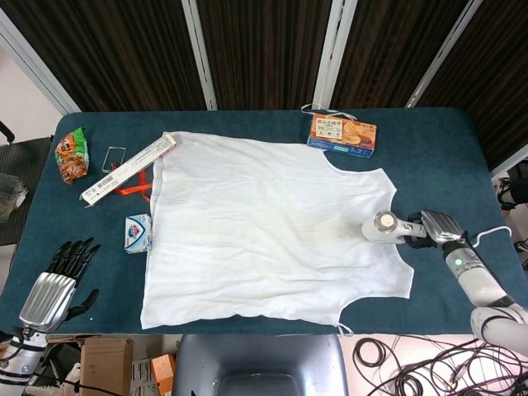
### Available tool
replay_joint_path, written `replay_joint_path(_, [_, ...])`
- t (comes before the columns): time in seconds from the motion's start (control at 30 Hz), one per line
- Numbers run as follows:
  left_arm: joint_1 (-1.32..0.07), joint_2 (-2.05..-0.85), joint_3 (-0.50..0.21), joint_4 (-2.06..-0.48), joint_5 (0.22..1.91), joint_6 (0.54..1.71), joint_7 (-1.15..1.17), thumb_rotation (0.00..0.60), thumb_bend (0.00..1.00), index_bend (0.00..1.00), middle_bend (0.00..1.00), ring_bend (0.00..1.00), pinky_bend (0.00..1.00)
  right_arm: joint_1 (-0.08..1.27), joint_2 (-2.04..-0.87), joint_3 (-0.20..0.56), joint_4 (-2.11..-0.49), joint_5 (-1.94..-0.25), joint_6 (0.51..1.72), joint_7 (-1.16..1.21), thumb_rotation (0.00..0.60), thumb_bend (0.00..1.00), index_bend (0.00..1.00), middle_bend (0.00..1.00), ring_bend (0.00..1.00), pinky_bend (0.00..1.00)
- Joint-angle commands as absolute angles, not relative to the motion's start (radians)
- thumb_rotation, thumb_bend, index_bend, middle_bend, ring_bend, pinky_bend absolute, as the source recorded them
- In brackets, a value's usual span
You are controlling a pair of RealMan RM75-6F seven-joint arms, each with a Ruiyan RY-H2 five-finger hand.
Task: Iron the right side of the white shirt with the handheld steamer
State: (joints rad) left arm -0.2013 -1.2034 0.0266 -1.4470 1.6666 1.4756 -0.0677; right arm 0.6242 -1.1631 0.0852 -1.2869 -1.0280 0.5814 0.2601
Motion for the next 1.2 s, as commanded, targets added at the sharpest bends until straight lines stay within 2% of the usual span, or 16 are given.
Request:
replay_joint_path(0.03, [-0.201,-1.203,0.027,-1.447,1.667,1.476,-0.068,0.600,0.37,0.00,0.01,0.01,0.01,0.588,-1.206,0.094,-1.191,-1.095,0.550,0.362,0.600,0.92,0.99,1.00,0.96,1.00])
replay_joint_path(0.13, [-0.204,-1.203,0.028,-1.446,1.665,1.468,-0.071,0.600,0.37,0.00,0.01,0.01,0.01,0.579,-1.243,0.104,-1.120,-1.157,0.520,0.466,0.600,0.92,0.85,0.96,0.84,0.91])
replay_joint_path(0.2, [-0.206,-1.203,0.027,-1.446,1.660,1.461,-0.072,0.600,0.37,0.00,0.01,0.01,0.01,0.574,-1.262,0.110,-1.088,-1.210,0.516,0.538,0.600,0.92,0.73,0.86,0.73,0.82])
replay_joint_path(0.33, [-0.206,-1.203,0.025,-1.446,1.656,1.462,-0.072,0.600,0.37,0.00,0.01,0.02,0.01,0.581,-1.274,0.095,-1.043,-1.308,0.489,0.643,0.600,0.85,0.60,0.71,0.59,0.73])
replay_joint_path(0.4, [-0.206,-1.203,0.025,-1.446,1.655,1.462,-0.073,0.600,0.37,0.00,0.01,0.02,0.01,0.595,-1.263,0.081,-1.039,-1.335,0.445,0.672,0.600,0.78,0.50,0.61,0.49,0.66])
replay_joint_path(0.47, [-0.206,-1.201,0.025,-1.448,1.654,1.459,-0.075,0.600,0.37,0.00,0.01,0.02,0.01,0.602,-1.258,0.073,-1.030,-1.355,0.428,0.694,0.600,0.66,0.34,0.46,0.37,0.59])
replay_joint_path(0.53, [-0.206,-1.200,0.025,-1.449,1.654,1.460,-0.076,0.600,0.37,0.00,0.01,0.02,0.01,0.602,-1.257,0.070,-1.022,-1.368,0.432,0.707,0.600,0.57,0.24,0.37,0.30,0.55])
replay_joint_path(0.6, [-0.205,-1.199,0.026,-1.450,1.656,1.463,-0.076,0.600,0.37,0.00,0.01,0.02,0.01,0.598,-1.251,0.070,-1.024,-1.380,0.444,0.730,0.600,0.43,0.10,0.27,0.22,0.50])
replay_joint_path(0.67, [-0.204,-1.198,0.025,-1.450,1.656,1.465,-0.078,0.600,0.37,0.00,0.01,0.02,0.01,0.595,-1.241,0.066,-1.027,-1.396,0.457,0.749,0.600,0.35,0.02,0.20,0.16,0.48])
replay_joint_path(0.8, [-0.203,-1.198,0.025,-1.450,1.656,1.468,-0.079,0.600,0.37,0.00,0.01,0.02,0.01,0.593,-1.212,0.052,-1.043,-1.420,0.469,0.760,0.600,0.22,0.00,0.07,0.05,0.40])
replay_joint_path(0.9, [-0.203,-1.198,0.025,-1.450,1.657,1.469,-0.079,0.600,0.37,0.00,0.02,0.02,0.01,0.582,-1.186,0.046,-1.070,-1.433,0.504,0.761,0.600,0.18,0.00,0.02,0.00,0.36])
replay_joint_path(1.03, [-0.203,-1.198,0.026,-1.450,1.657,1.468,-0.079,0.600,0.37,0.00,0.02,0.02,0.01,0.560,-1.143,0.039,-1.118,-1.447,0.568,0.745,0.600,0.18,0.00,0.01,0.00,0.32])
replay_joint_path(1.13, [-0.203,-1.198,0.025,-1.451,1.658,1.471,-0.078,0.600,0.37,0.00,0.01,0.02,0.01,0.518,-1.087,0.040,-1.189,-1.459,0.678,0.693,0.600,0.17,0.00,0.00,0.00,0.31])
replay_joint_path(1.2, [-0.202,-1.198,0.024,-1.451,1.659,1.475,-0.077,0.600,0.37,0.00,0.02,0.02,0.01,0.463,-1.050,0.049,-1.255,-1.456,0.812,0.604,0.600,0.17,0.00,0.00,0.00,0.29])
